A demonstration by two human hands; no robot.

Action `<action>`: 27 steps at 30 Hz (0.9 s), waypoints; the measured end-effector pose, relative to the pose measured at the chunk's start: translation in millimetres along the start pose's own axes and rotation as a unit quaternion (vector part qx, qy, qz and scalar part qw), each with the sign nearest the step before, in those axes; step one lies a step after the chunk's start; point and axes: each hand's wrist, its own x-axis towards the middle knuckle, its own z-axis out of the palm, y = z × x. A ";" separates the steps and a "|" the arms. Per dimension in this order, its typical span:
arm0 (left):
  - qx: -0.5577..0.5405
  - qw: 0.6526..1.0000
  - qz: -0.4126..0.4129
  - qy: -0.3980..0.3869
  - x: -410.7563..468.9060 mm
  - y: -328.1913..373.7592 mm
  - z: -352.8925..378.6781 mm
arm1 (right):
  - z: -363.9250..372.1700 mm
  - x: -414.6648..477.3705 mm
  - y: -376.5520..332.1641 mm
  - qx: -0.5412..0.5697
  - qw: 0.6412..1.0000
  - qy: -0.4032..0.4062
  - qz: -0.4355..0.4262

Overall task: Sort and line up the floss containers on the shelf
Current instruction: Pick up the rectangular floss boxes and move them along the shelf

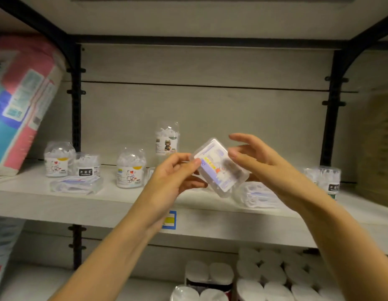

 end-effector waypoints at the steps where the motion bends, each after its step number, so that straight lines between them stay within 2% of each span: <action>1: -0.033 0.999 -0.003 0.007 -2.8 -3.7 7.0 | -2.2 -6.8 -1.1 -0.021 1.000 0.004 0.002; 5: -0.118 0.993 -0.007 0.027 -13.7 -15.5 30.0 | -1.1 -31.7 5.4 -0.187 0.978 0.029 -0.089; 8: -0.085 0.996 -0.009 0.006 -13.2 -20.4 37.4 | -7.1 -36.6 10.6 -0.241 0.957 0.068 -0.146; 11: 0.111 0.992 0.060 -0.021 6.4 -15.4 37.8 | -31.3 -28.2 4.2 -0.192 0.974 0.053 -0.104; 13: 0.178 0.977 0.096 -0.069 28.0 -6.8 38.1 | -51.2 -17.2 2.4 -0.184 0.981 0.035 -0.057; 16: 0.178 0.972 0.086 -0.130 59.7 -3.1 44.2 | -75.7 0.2 12.0 -0.132 0.991 0.017 0.006; 27: 0.245 0.962 -0.017 -0.114 86.6 -62.6 57.0 | -87.4 6.9 71.5 -0.098 0.989 0.000 0.114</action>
